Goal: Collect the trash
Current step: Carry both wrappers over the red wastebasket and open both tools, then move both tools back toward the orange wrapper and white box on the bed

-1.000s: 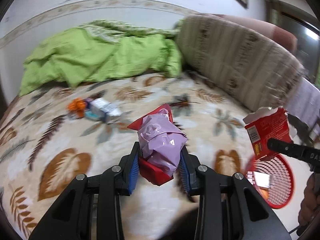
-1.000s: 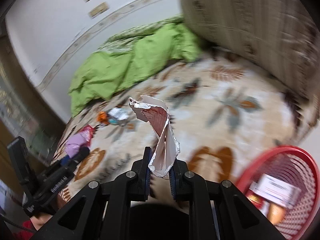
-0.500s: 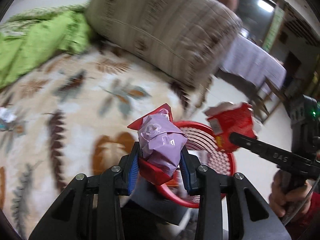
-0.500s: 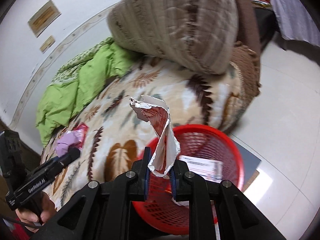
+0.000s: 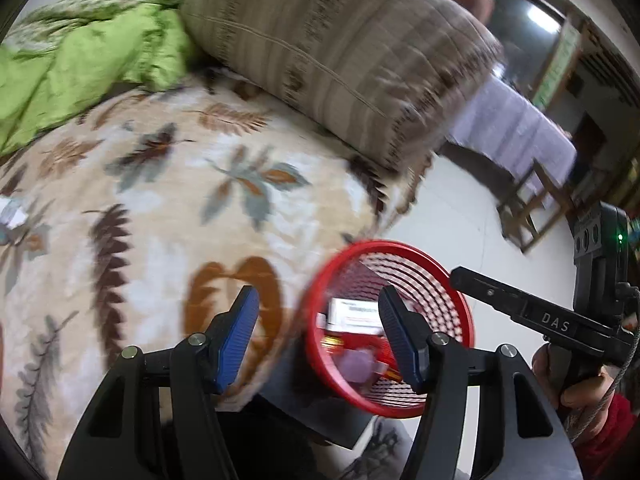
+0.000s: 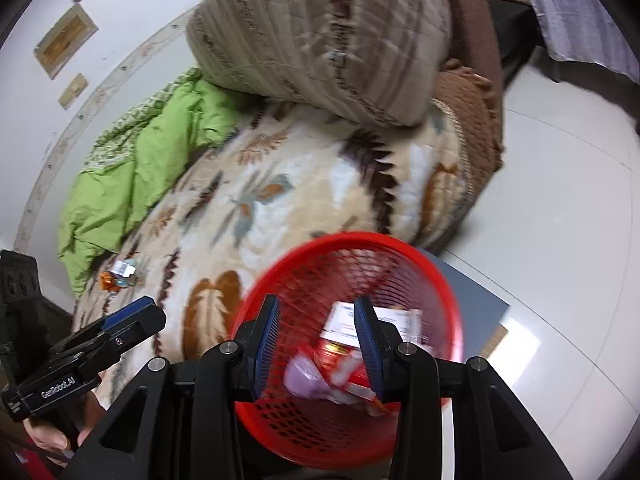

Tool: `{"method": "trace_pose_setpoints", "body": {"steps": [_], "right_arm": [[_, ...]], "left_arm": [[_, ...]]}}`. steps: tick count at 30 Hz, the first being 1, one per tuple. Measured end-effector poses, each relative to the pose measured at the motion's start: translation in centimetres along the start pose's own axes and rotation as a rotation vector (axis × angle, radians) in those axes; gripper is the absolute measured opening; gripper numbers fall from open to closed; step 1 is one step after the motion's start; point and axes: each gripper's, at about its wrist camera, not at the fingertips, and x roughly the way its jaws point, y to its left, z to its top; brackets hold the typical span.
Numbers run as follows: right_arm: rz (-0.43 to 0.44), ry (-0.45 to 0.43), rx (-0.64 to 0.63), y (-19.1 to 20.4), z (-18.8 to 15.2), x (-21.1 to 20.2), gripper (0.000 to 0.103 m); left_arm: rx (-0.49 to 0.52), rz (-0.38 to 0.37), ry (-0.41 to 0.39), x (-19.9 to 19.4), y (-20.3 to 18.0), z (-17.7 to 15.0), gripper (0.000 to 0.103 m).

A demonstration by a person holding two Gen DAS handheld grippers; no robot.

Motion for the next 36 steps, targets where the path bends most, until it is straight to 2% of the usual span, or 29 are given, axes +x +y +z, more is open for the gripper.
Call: {"method": "trace_pose_setpoints", "body": {"steps": [3,8,13,21,25,30,33,36], "right_arm": [[0.043,0.011,-0.044,2.5,0.5,1.1,0.041],[0.144,0.051,-0.162,8.9,1.2,3.9,0.042],[0.234,0.106,-0.295,16.1,1.2,7.7,0.044],[0.333,0.202,-0.585,29.2,0.0,16.4,0.052],[0.360,0.262,-0.679,35.0,-0.3,22.2,0.052],[0.337,0.269,-0.817,40.9,-0.9,28.9,0.052],[0.296,0.272,-0.884,42.9,-1.2,32.0,0.052],[0.281,0.291,-0.933,44.1,-1.5,34.5,0.052]], "left_arm": [[-0.049,0.076,-0.048,-2.2,3.5,-0.1,0.061],[-0.136,0.209,-0.112,-5.4,9.6,-0.8,0.061],[-0.245,0.391,-0.177,-9.1,17.3,-2.2,0.063],[-0.479,0.535,-0.209,-12.9,28.9,-4.9,0.063],[-0.546,0.557,-0.212,-13.5,32.4,-6.0,0.063],[-0.596,0.533,-0.198,-13.6,35.3,-6.4,0.063],[-0.632,0.491,-0.195,-13.5,37.3,-6.1,0.065],[-0.624,0.482,-0.190,-13.2,38.7,-5.2,0.066]]}}
